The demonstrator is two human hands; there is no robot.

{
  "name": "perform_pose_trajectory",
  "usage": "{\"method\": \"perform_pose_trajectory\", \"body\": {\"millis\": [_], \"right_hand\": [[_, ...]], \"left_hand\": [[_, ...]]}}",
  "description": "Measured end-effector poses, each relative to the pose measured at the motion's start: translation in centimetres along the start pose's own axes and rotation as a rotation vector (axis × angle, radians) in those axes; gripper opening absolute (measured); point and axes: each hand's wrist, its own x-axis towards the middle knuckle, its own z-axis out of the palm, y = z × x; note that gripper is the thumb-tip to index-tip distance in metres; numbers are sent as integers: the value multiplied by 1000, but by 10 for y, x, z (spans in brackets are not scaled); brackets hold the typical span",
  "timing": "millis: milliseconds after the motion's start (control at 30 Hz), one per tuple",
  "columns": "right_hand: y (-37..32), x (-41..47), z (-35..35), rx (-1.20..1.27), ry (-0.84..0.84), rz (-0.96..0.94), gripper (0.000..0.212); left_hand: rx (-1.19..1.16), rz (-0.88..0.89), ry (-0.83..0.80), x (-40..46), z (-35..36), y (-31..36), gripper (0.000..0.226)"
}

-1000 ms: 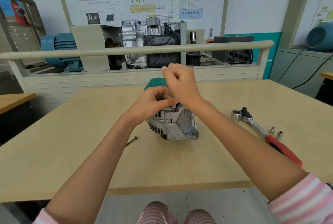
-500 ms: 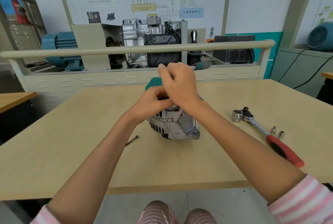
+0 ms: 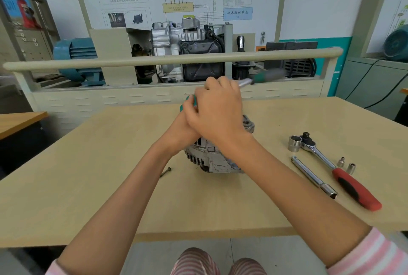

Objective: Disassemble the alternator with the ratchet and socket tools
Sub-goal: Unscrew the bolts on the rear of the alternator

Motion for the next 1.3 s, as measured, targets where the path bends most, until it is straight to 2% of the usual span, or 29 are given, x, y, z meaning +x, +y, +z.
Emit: {"method": "perform_pose_trajectory", "body": {"millis": [67, 133, 233, 300, 367, 433, 567, 633, 667, 733, 833, 900, 967, 1033, 1100, 1200, 1300], "right_hand": [[-5, -3, -3, -236, -17, 63, 30], [-5, -1, -5, -204, -33, 99, 32], [-2, 4, -7, 126, -49, 110, 35], [4, 8, -8, 458, -36, 108, 33], [13, 13, -11, 847, -102, 143, 38], [18, 17, -12, 1158, -206, 200, 46], [16, 19, -7, 1331, -188, 264, 48], [14, 16, -8, 1281, -128, 294, 44], [13, 14, -6, 1184, -80, 270, 43], [9, 9, -4, 830, 15, 172, 41], [-2, -1, 0, 142, 68, 121, 33], [-6, -4, 0, -5, 67, 140, 38], [-4, -2, -3, 130, 64, 167, 34], [-1, 4, -6, 389, 64, 179, 34], [5, 9, -7, 695, 34, 187, 42], [13, 15, -12, 1193, -106, 283, 39], [20, 18, -13, 1388, -148, 336, 37]], "left_hand": [[14, -1, 9, 1, 0, 1, 35], [9, -4, -4, 0, 0, 1, 39], [4, -14, -35, 0, -1, 1, 33], [3, -54, -45, 0, -2, 0, 22], [11, -93, -58, 1, -3, -3, 7], [24, -113, -67, 2, -4, -4, 10], [-4, -102, -72, 3, -4, -6, 9], [-15, -85, -85, 2, -2, -6, 2], [-13, -71, -77, 2, -2, -7, 7], [-4, -39, -44, 2, -1, -6, 21], [6, 37, 18, 0, 1, -2, 43], [12, 47, 32, 0, 3, 1, 48], [49, 9, 37, 0, 3, -1, 41], [73, -35, 18, 0, 3, -2, 20], [37, -47, -16, 0, 2, -3, 13], [40, -47, -55, 0, 0, -4, 3], [15, -29, -62, 1, -1, -3, 13]]}}
